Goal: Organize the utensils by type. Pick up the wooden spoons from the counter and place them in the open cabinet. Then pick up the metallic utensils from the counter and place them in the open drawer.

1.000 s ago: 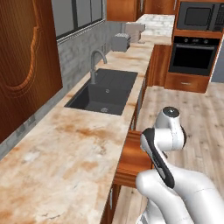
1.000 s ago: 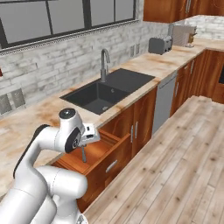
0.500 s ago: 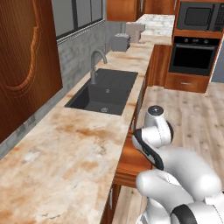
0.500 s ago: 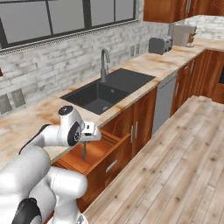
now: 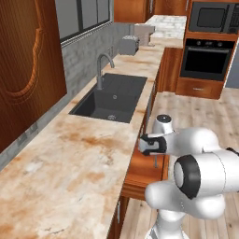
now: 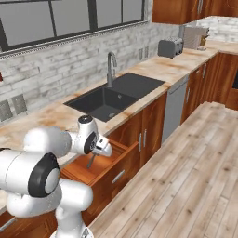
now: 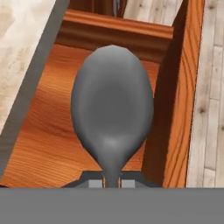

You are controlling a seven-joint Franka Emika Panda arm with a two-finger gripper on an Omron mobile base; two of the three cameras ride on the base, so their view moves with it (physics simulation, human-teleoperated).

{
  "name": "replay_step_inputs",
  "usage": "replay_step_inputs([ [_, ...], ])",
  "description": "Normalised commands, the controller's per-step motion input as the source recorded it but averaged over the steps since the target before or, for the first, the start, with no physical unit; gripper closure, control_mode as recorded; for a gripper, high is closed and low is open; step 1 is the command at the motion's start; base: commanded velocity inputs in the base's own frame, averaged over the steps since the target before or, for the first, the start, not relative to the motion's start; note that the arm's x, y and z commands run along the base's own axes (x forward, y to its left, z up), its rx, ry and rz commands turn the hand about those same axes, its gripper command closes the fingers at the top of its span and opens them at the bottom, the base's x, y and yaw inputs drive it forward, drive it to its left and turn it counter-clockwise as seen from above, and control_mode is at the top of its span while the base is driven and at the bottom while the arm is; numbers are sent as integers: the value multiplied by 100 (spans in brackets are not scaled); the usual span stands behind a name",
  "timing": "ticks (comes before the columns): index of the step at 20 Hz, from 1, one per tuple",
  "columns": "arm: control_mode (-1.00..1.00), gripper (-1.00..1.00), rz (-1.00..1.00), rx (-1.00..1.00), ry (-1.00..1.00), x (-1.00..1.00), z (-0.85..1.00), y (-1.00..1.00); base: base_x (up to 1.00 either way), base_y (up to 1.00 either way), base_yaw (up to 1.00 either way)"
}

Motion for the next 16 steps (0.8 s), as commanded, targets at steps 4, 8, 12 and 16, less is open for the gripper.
replay_step_inputs([
  [4, -100, 100, -19, 3, 0, 47, -45, 0, 0, 0, 0],
  [8, -100, 100, -10, 3, 9, 45, -46, -3, 0, 0, 0],
  [12, -100, 100, -4, 2, 11, 44, -49, -11, 0, 0, 0],
  [16, -100, 100, -3, 0, 10, 44, -35, -11, 0, 0, 0],
])
